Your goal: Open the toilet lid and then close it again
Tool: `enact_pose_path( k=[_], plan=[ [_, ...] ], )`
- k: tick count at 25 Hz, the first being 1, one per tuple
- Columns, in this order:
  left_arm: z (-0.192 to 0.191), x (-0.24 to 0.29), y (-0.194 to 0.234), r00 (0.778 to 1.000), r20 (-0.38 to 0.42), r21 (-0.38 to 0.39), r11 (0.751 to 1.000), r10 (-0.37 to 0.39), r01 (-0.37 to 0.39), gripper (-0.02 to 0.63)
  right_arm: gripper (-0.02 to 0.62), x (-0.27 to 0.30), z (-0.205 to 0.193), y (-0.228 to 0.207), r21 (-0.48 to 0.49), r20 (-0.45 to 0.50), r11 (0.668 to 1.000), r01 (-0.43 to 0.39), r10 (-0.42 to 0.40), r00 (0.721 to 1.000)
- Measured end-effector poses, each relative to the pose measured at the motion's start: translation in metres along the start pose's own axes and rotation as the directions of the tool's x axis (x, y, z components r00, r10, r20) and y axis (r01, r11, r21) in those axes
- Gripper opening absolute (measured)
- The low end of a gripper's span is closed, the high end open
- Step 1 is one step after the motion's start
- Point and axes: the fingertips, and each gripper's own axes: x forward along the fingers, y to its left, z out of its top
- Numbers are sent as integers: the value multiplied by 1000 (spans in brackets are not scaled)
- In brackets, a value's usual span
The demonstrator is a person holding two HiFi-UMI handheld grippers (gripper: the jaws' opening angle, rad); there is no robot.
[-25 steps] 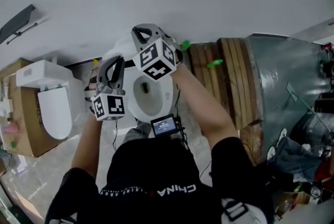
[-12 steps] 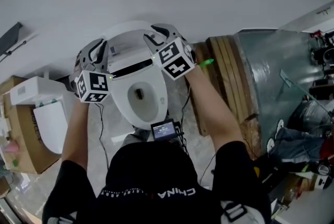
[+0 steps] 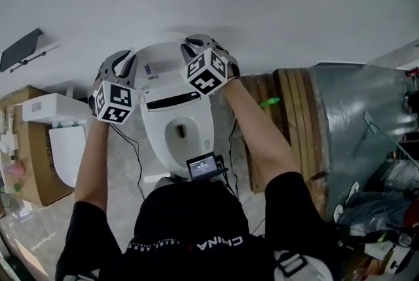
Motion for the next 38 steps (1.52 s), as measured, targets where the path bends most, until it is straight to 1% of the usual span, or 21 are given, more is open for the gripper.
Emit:
enact_pose_path(
  k=[2,6,10,14,17,20,22,28,34,35,37,38],
  plan=[
    [-9,10,2,999,-43,-1,1000,-2,2,78,61,9,2,-7,-8,0,1000,-6,6,1000],
    [-29,35,13,992,-123,-13,1000,25,-27,80,60,26,5,-18,-4,5,1000,-28,28,1000],
    [-35,51,29,984,-149,9,995,100,-99,74,59,37,6,-27,-1,6,999,-42,42,999],
    [-39,65,40,978,-176,9,994,113,-113,51,57,51,10,-35,4,-1,999,-47,47,999],
    [-39,76,47,974,-199,-15,993,111,-116,46,55,61,11,-43,21,-5,998,-51,51,999],
    [-42,85,52,972,-211,-44,992,106,-117,43,55,69,12,-48,41,-10,998,-56,56,998],
    [-44,87,55,971,-219,-50,992,100,-114,43,56,73,13,-48,46,-14,997,-60,61,998],
    [-45,88,59,970,-221,-42,993,100,-112,43,57,77,16,-49,39,-22,997,-66,67,998],
    [-42,79,52,970,-220,-5,994,107,-111,48,57,72,17,-46,26,-15,998,-62,63,998],
    [-40,76,52,971,-214,-6,994,109,-113,57,57,71,17,-45,23,-14,998,-60,60,998],
    [-36,69,50,974,-198,-19,993,108,-114,111,57,67,17,-43,20,-5,998,-62,62,998],
    [-34,64,49,976,-190,-26,993,108,-115,123,65,63,18,-40,24,4,997,-71,71,997]
  ],
)
